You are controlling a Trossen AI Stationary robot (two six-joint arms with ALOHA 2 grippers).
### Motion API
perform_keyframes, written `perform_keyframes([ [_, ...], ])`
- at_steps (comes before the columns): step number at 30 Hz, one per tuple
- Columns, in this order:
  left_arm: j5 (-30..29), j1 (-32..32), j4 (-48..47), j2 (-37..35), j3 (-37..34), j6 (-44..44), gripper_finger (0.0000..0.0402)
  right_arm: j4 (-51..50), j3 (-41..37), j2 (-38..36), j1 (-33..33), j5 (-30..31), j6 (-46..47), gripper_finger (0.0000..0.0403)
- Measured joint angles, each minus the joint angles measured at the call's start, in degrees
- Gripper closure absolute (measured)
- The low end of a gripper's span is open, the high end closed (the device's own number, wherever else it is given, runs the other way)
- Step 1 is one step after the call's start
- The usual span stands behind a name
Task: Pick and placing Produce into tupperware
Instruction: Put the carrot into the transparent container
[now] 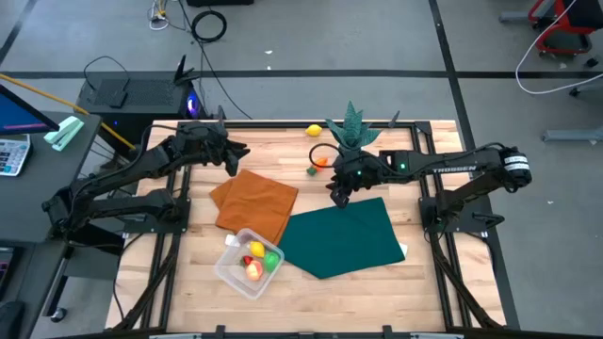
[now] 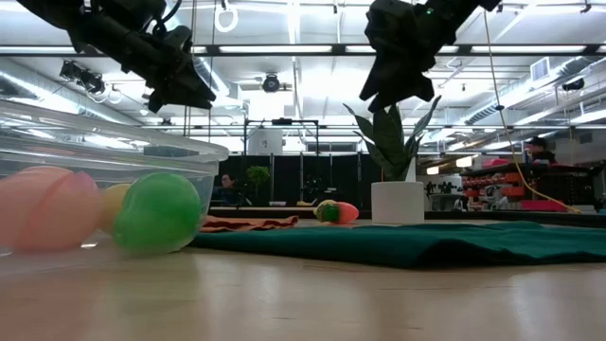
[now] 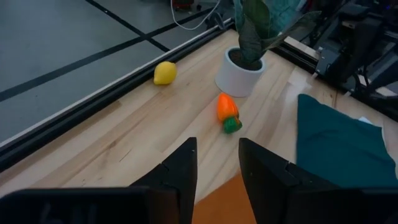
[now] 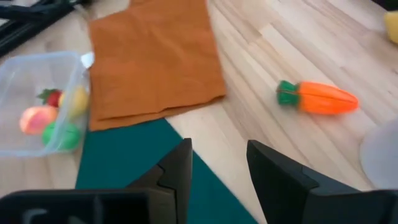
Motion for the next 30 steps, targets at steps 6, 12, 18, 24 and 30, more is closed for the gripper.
perform_keyframes([
  [6,-0.2,0.0,3.5,0.0,0.0,-1.1,0.0273,0.5,0.0,0.0,-1.3,-3.1,-5.1,0.0289],
  [12,-0.2,-0.1,6.2,0.1,0.0,-3.7,0.0279,0.3,0.0,0.0,-1.3,-4.5,-8.0,0.0294],
  [18,-0.2,-0.1,6.3,1.0,0.0,-3.7,0.0274,-0.6,0.0,0.0,-2.0,-5.2,-8.7,0.0298],
  [24,-0.2,-0.1,6.6,4.1,0.0,-3.8,0.0279,-0.6,0.0,0.0,-3.5,-7.7,-10.0,0.0298],
  [30,-0.2,-1.1,9.4,8.1,0.0,-3.7,0.0272,-0.6,0.0,0.0,-3.6,-7.8,-16.5,0.0295],
])
